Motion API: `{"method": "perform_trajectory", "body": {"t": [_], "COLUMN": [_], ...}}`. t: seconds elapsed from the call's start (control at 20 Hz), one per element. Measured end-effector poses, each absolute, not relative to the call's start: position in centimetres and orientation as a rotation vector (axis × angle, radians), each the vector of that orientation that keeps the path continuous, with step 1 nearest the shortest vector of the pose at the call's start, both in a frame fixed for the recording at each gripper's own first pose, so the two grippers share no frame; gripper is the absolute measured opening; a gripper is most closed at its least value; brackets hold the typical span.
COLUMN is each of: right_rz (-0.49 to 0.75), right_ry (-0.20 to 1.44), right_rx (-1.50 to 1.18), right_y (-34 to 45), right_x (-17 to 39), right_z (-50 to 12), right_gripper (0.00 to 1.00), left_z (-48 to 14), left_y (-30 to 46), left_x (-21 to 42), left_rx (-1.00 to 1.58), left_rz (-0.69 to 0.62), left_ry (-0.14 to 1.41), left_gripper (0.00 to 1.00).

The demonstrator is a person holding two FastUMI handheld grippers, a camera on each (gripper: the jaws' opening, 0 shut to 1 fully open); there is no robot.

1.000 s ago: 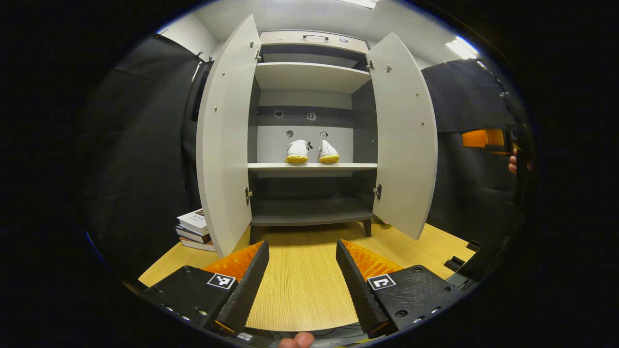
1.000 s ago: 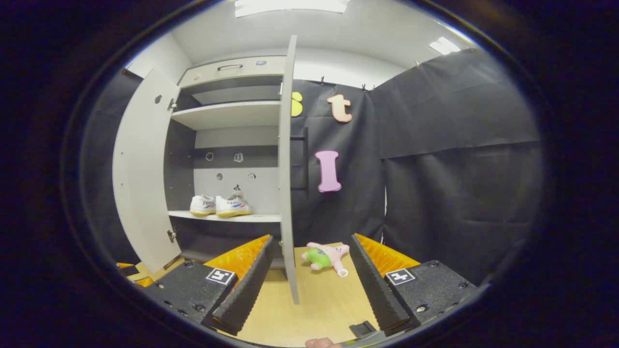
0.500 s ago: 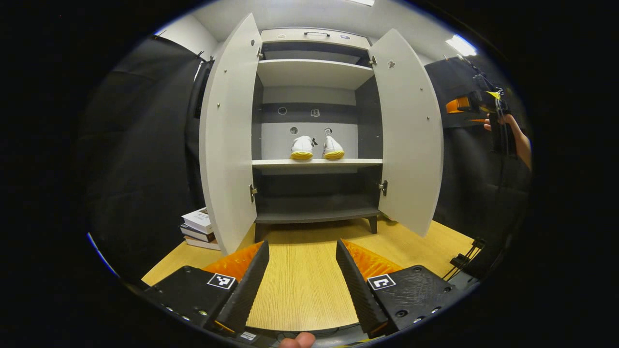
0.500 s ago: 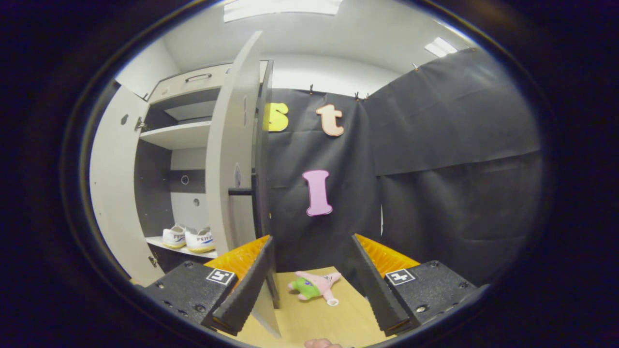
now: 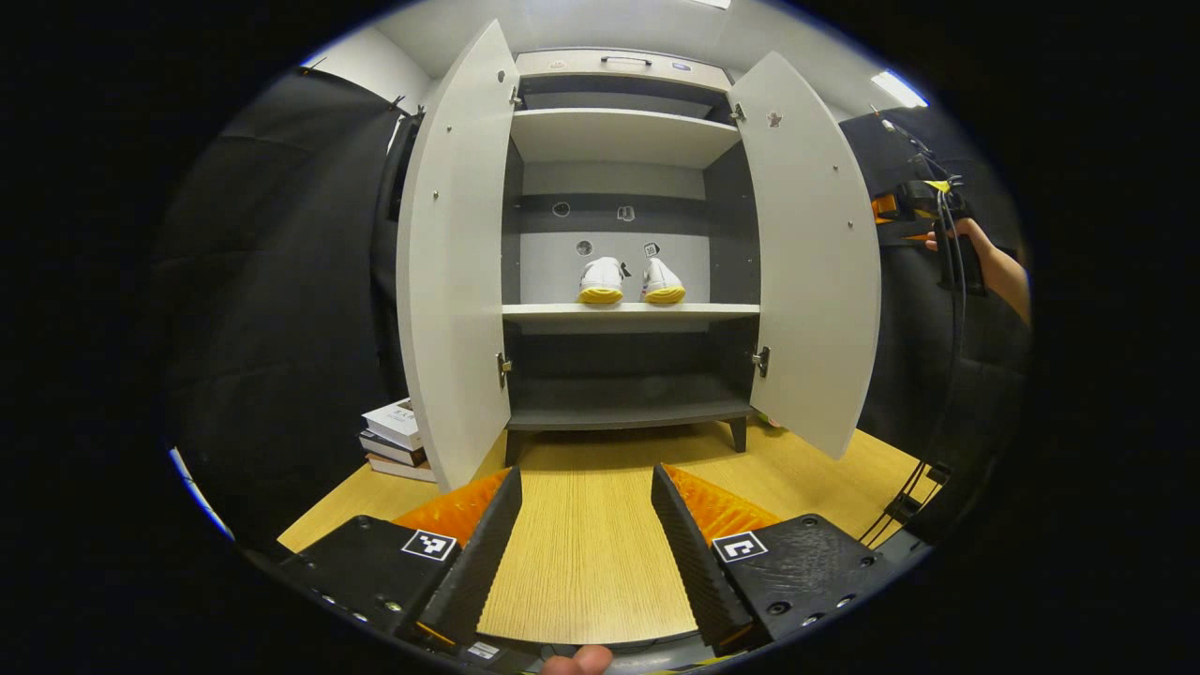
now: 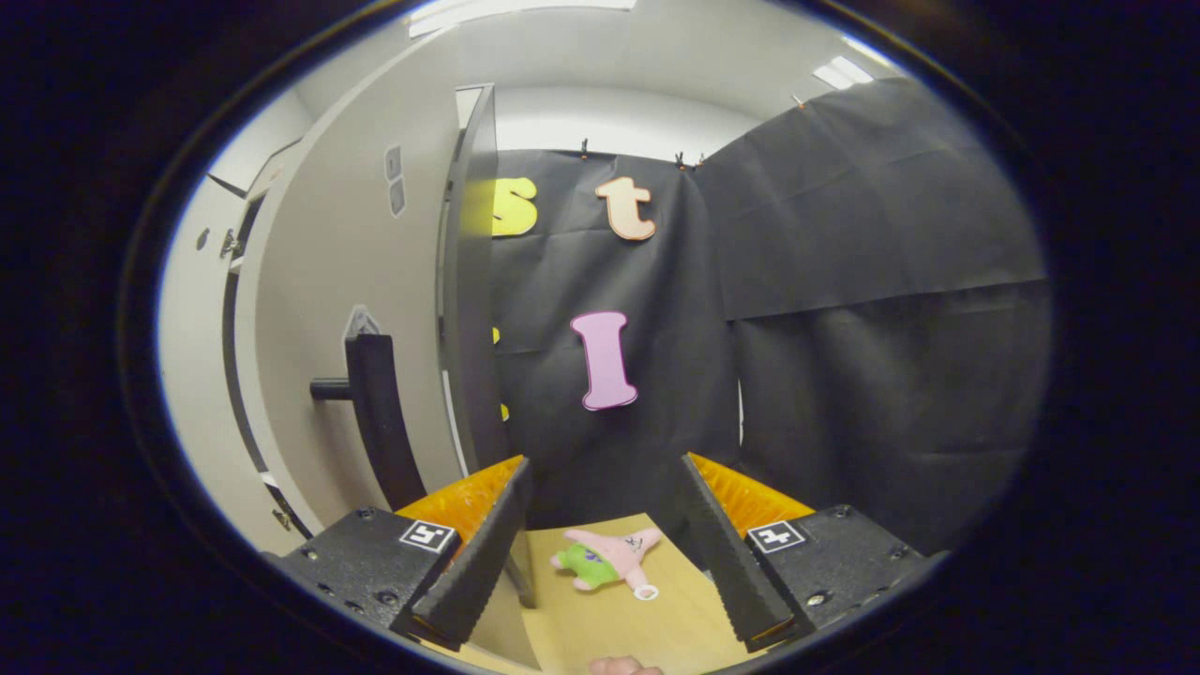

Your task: Grab one shoe with the right hand and put it into the shoe cabinet, grab the other shoe with the left hand and put it into the shoe cabinet; then close the right door with the right hand and the left door with the left hand.

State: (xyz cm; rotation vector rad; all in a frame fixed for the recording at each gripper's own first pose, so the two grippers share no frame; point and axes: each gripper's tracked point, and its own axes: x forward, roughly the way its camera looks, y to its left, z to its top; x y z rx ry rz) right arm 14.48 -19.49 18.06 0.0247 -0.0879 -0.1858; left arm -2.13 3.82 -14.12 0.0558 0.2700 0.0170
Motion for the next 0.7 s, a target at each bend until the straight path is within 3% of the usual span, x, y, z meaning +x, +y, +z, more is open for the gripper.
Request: {"method": "perform_trajectory", "body": {"t": [0.7], "right_rz": [-0.157], "right_ry": [-0.107], "right_rx": [-0.021], "right_y": [-15.3], "right_x": [13.7], "right_z": [17.4], "right_gripper": [0.94], "left_z": [-14.1], "left_y": [5.7], "left_x": [-1.6], "left_rx": [0.051], "left_rz": [0.027], "left_ry": [0.272], "left_gripper": [0.84]}}
